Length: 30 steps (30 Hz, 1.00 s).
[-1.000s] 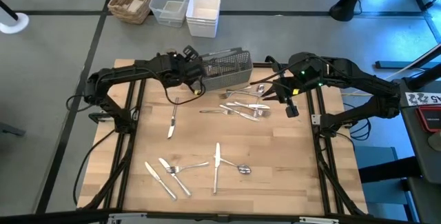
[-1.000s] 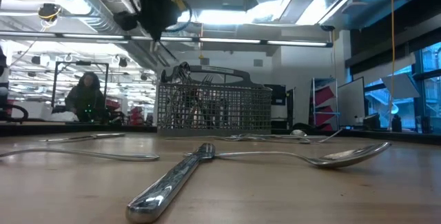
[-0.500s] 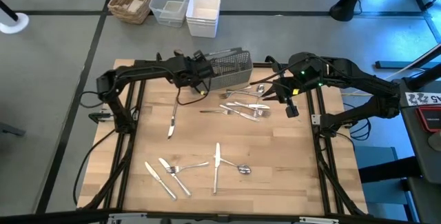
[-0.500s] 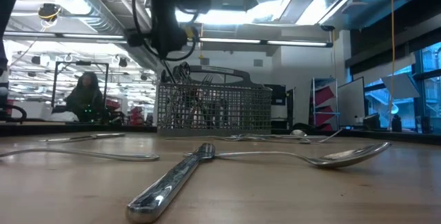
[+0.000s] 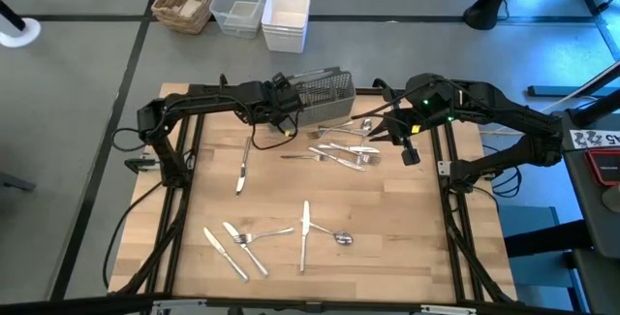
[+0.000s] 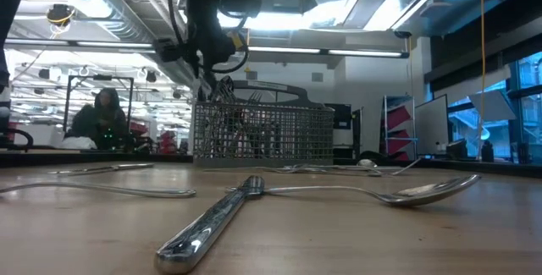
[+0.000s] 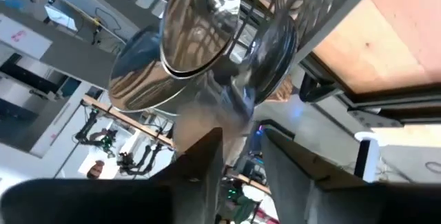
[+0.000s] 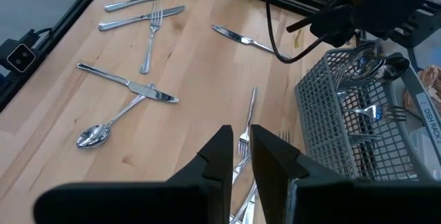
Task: Sort silverware
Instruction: Put the silver spoon into the silverware rack, then put the silver fork into the silverware rack
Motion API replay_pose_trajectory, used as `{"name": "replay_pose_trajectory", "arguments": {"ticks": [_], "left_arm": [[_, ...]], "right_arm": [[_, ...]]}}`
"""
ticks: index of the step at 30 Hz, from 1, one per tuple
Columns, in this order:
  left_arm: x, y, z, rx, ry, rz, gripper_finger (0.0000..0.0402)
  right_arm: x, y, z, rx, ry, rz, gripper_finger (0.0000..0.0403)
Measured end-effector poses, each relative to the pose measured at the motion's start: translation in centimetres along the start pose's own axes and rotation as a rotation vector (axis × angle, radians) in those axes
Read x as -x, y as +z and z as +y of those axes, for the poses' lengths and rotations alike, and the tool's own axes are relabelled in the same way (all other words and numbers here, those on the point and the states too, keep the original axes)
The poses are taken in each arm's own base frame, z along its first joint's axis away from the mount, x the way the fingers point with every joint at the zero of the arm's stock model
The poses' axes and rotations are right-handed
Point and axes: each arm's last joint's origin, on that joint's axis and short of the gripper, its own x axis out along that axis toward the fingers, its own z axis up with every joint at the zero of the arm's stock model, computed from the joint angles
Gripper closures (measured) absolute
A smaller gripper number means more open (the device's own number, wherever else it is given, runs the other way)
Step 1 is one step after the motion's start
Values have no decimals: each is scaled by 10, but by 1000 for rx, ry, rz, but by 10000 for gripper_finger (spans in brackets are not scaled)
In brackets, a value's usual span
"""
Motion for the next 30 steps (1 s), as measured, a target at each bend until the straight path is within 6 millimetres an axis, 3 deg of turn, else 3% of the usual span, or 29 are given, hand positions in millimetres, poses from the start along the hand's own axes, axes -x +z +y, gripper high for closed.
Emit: {"name": "replay_pose_trajectory", "arguments": {"ticks": [7, 15, 22, 30], "left_arm": [[12, -6, -2, 181, 27, -16, 292], [36, -30, -8, 591, 54, -112, 301], [54, -41, -17, 1002, -295, -542, 302], [64, -21, -18, 1108, -587, -730, 302]], "right_arm": [[0, -2, -4, -84, -130, 52, 350], [-10, -2, -8, -246, -185, 87, 350], [-47, -4, -16, -338, -160, 185, 350], [-91, -12, -23, -344, -115, 339, 350]]}}
